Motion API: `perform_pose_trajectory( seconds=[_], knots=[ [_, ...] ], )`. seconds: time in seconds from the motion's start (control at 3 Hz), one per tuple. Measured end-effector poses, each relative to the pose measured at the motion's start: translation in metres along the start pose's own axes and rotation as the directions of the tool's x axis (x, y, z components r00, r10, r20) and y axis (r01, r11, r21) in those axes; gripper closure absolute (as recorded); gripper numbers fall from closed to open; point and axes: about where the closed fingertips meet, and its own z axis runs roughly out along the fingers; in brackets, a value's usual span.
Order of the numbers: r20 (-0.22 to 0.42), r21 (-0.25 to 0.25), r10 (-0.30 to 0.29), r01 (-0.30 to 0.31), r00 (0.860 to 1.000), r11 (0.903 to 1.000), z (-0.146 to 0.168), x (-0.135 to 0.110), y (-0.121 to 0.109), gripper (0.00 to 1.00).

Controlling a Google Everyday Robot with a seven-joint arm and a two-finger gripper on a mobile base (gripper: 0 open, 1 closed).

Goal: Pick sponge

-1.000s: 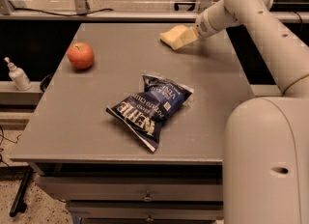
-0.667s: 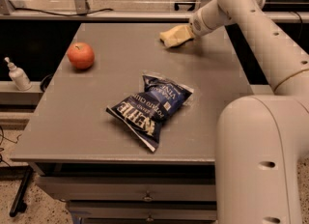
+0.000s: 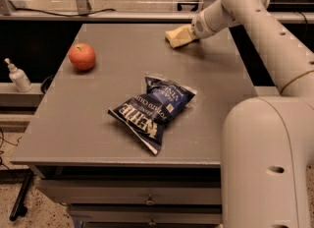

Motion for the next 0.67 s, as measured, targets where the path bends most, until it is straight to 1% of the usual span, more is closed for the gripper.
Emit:
perform_pose_trajectory(
  seconds=[0.33, 0.67],
  knots=[
    [-0.003, -0.016, 0.011, -0.011, 1.000, 0.9998, -0.014, 0.001, 0.008, 0.65],
    [0.023, -0.052, -0.013, 0.014, 1.000, 0.9986, -0.045, -0.008, 0.028, 0.87]
  ],
)
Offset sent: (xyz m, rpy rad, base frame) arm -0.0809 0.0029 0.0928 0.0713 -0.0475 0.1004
